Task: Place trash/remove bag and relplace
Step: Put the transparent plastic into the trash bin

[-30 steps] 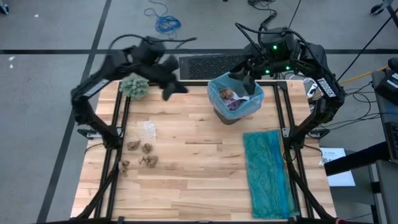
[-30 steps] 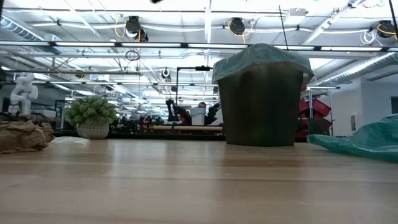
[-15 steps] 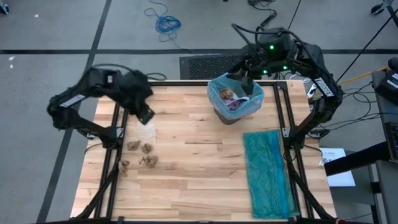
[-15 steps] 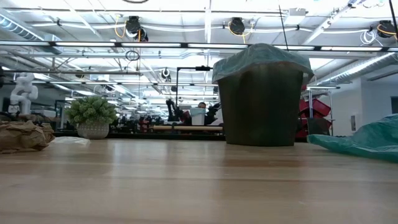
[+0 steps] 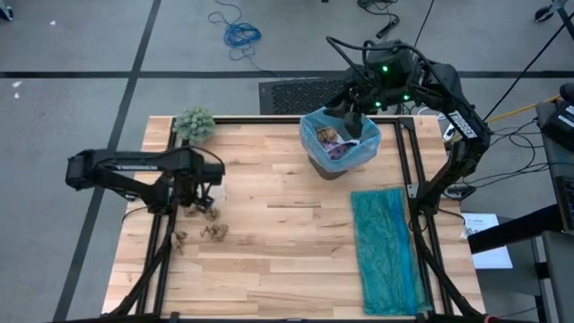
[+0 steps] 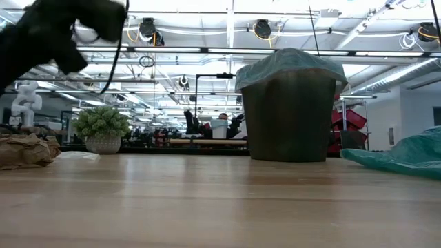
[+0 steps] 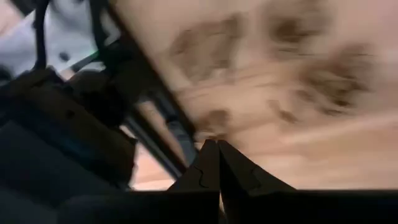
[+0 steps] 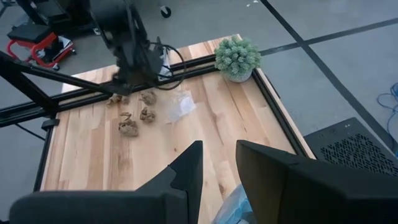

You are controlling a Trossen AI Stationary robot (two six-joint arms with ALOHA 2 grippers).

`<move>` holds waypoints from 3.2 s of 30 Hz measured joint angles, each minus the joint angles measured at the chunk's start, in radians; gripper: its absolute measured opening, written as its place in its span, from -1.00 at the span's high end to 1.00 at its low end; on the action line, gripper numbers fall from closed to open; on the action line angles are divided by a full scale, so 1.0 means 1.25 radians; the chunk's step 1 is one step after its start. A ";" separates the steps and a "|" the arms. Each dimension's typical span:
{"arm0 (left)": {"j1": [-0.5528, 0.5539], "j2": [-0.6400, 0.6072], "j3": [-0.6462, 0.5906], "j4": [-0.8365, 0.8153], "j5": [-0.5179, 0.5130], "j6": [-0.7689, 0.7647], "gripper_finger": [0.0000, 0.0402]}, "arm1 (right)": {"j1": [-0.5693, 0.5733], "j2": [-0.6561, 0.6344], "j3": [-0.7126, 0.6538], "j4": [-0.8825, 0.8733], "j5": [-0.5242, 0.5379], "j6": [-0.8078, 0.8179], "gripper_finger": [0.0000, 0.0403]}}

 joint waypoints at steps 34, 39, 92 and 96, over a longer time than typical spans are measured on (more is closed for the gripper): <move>0.014 0.223 -0.109 0.437 -0.003 -0.099 1.00 | 0.000 0.000 0.000 -0.001 0.000 -0.009 0.56; 0.014 0.271 -0.105 0.597 0.035 -0.104 1.00 | 0.000 0.000 0.000 -0.002 0.000 -0.009 0.56; 0.239 0.354 0.295 0.700 -0.011 0.208 1.00 | 0.016 -0.002 0.000 0.012 -0.017 -0.046 0.68; 0.239 0.301 0.424 0.505 -0.017 0.263 1.00 | 0.020 0.001 0.000 0.013 -0.060 0.016 0.68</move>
